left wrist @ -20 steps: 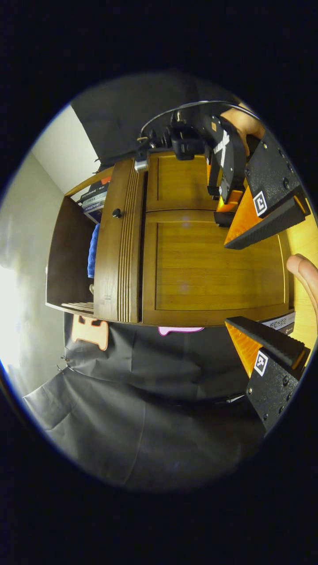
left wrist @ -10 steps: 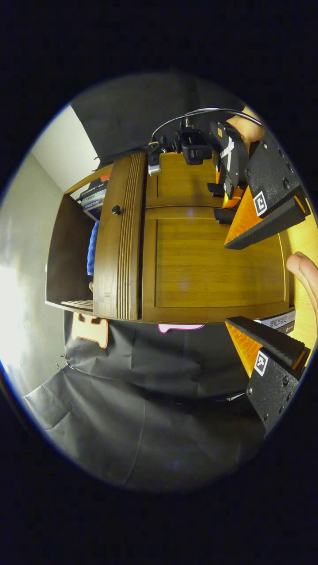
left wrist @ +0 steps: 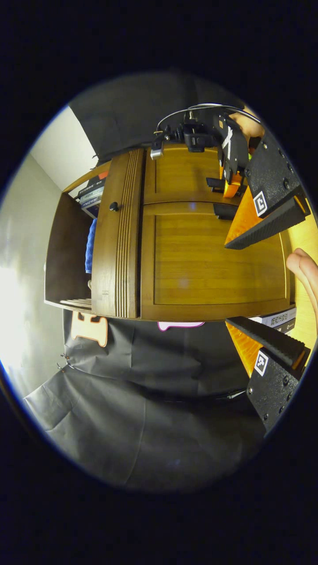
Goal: Open the right door of the double-door shoe cabinet with the right hand, and open the left door with the left hand.
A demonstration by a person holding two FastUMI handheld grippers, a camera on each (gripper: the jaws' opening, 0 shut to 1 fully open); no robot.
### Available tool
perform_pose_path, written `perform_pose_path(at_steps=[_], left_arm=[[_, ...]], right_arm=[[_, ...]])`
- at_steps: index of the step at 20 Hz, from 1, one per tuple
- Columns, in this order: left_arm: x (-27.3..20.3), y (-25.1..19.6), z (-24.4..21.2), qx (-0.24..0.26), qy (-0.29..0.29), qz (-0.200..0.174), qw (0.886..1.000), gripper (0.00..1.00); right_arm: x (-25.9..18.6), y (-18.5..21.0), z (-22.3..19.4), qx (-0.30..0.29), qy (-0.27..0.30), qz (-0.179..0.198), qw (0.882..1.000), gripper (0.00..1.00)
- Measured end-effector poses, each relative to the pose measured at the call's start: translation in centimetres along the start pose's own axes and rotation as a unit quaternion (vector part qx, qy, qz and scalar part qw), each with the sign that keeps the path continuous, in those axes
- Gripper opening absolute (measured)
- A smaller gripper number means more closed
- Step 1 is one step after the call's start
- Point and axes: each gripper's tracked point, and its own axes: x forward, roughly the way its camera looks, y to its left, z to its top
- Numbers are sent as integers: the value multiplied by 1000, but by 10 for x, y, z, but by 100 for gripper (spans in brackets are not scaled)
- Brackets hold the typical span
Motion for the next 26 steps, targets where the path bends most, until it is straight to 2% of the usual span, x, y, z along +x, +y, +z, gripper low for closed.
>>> perform_pose_path(at_steps=[3,6,7,26], left_arm=[[5,-3,-3,-1,4,-3,1000,92],[7,-5,-6,-2,9,-6,1000,95],[7,-6,-7,-2,11,-8,1000,93],[6,-8,-4,-1,6,-12,1000,93]], right_arm=[[-6,1,1,7,-3,13,1000,27],[-9,1,1,1,-8,24,1000,14],[-15,0,1,6,-10,26,1000,18],[-90,-24,-2,28,-5,56,998,18]])
